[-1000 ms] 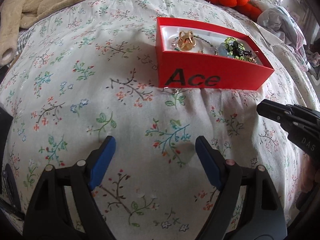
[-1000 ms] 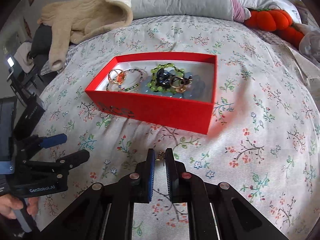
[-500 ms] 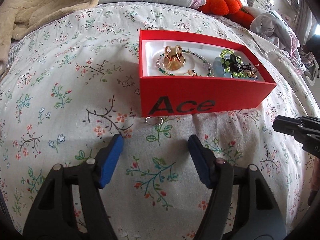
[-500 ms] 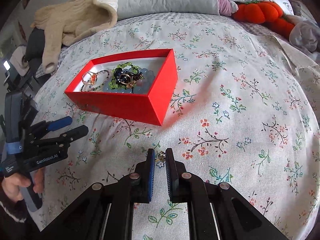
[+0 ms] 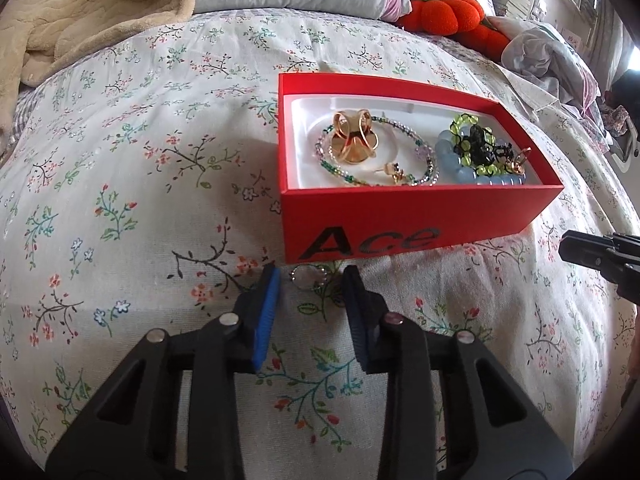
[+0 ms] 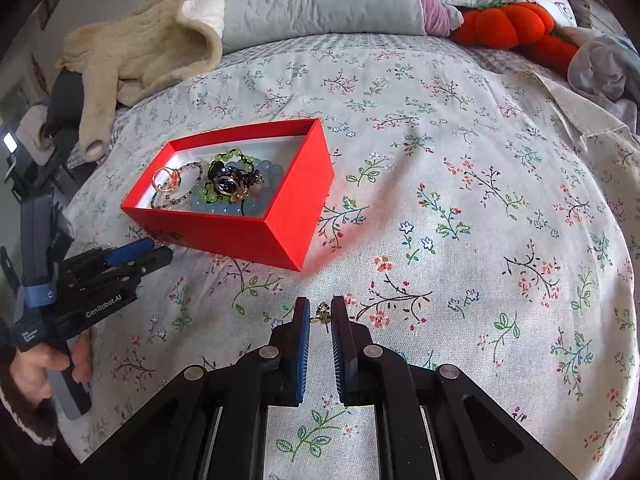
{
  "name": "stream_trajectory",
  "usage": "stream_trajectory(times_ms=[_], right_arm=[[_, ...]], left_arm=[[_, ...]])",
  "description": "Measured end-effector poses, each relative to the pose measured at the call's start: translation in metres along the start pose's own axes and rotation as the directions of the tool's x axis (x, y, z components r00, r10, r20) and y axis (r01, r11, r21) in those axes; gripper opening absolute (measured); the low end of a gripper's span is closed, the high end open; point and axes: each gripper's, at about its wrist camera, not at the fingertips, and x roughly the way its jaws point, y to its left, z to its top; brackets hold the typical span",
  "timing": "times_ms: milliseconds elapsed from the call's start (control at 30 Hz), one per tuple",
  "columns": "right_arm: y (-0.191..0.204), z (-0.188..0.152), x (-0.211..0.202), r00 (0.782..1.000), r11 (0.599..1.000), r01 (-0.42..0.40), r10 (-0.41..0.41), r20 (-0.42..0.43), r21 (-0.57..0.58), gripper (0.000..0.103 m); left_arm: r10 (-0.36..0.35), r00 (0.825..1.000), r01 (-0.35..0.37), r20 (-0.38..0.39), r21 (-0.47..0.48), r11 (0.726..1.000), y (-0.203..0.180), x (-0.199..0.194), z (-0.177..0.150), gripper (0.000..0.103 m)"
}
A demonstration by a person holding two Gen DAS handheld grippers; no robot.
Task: Organize jewelry
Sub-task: 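Close right tool on gold earring while left tool grasps small silver ring, then lower both pieces into the red box, open both tools and withdraw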
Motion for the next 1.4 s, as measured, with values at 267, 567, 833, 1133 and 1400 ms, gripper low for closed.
stream_trajectory(times_ms=[267, 567, 833, 1133, 1400], right_arm=[[0.003, 0.002, -0.007, 1.0, 1.0, 0.006, -0.006, 0.023, -0.004, 0.01], [0.009, 0.006, -0.016, 0.999, 1.0, -0.006, 0.006, 0.044, -0.011, 0.01], [0.021, 0.018, -0.025, 0.995, 0.999, -0.035, 0.036, 0.089, -0.019, 0.01], [0.027, 0.036, -0.025, 0.991, 0.998, -0.054, 0.051, 0.12, 0.023, 0.011], [0.026, 0.04, -0.018, 0.992, 0.998, -0.053, 0.049, 0.116, 0.033, 0.011]], left_arm=[[0.02, 1.0, -0.02, -0.012, 0.021, 1.0, -0.002, -0.003, -0.001, 0.021], [-0.012, 1.0, 0.012, -0.011, 0.007, 1.0, -0.006, -0.028, -0.002, 0.021], [-0.061, 0.994, 0.059, 0.088, 0.035, 0.998, -0.025, -0.069, 0.015, 0.021], [-0.07, 0.991, 0.067, 0.116, 0.024, 0.997, -0.042, -0.052, 0.041, 0.021], [-0.051, 0.994, 0.051, 0.098, -0.002, 0.999, -0.043, -0.031, 0.048, 0.021]])
